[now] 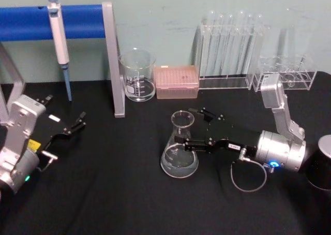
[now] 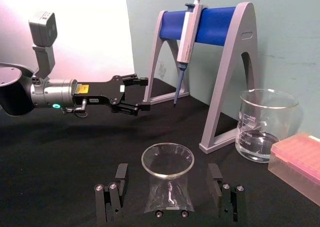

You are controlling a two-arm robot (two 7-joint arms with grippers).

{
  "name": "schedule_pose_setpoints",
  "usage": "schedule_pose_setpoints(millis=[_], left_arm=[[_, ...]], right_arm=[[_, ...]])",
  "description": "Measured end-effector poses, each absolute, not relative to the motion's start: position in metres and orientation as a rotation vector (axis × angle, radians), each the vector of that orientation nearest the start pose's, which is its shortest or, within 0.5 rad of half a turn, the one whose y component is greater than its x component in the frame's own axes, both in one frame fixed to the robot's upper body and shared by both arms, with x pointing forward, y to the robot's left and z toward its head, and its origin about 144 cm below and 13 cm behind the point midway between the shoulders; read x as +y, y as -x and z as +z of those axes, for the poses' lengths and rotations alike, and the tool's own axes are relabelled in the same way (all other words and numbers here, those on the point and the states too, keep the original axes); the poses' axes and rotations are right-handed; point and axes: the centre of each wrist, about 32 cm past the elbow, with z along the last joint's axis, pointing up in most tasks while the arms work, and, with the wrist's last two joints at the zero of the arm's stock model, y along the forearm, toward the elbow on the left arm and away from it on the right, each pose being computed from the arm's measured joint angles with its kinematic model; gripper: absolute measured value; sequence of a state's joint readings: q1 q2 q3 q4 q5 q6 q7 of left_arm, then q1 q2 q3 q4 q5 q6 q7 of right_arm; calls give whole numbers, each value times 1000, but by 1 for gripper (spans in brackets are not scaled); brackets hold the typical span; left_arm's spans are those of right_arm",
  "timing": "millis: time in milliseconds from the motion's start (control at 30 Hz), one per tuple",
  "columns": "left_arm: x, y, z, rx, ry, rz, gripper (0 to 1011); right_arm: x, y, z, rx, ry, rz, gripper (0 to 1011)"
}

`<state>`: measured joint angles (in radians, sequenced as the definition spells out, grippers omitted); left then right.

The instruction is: Grasp the erlenmeyer flask with one hand, shake it three times, then place it back.

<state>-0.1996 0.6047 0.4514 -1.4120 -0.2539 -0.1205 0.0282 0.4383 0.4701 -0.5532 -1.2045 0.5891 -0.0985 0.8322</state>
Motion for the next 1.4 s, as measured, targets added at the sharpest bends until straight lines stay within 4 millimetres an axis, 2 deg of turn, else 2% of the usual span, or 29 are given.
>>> schedule_pose_setpoints(millis=[733, 1400], left_arm=[[310, -489, 1140, -285, -304, 1248, 1001], [310, -489, 1140, -285, -305, 1248, 1001]], right_arm=[[-266, -564, 1151, 48, 65, -430, 1000], [-264, -566, 1150, 50, 89, -432, 1000]])
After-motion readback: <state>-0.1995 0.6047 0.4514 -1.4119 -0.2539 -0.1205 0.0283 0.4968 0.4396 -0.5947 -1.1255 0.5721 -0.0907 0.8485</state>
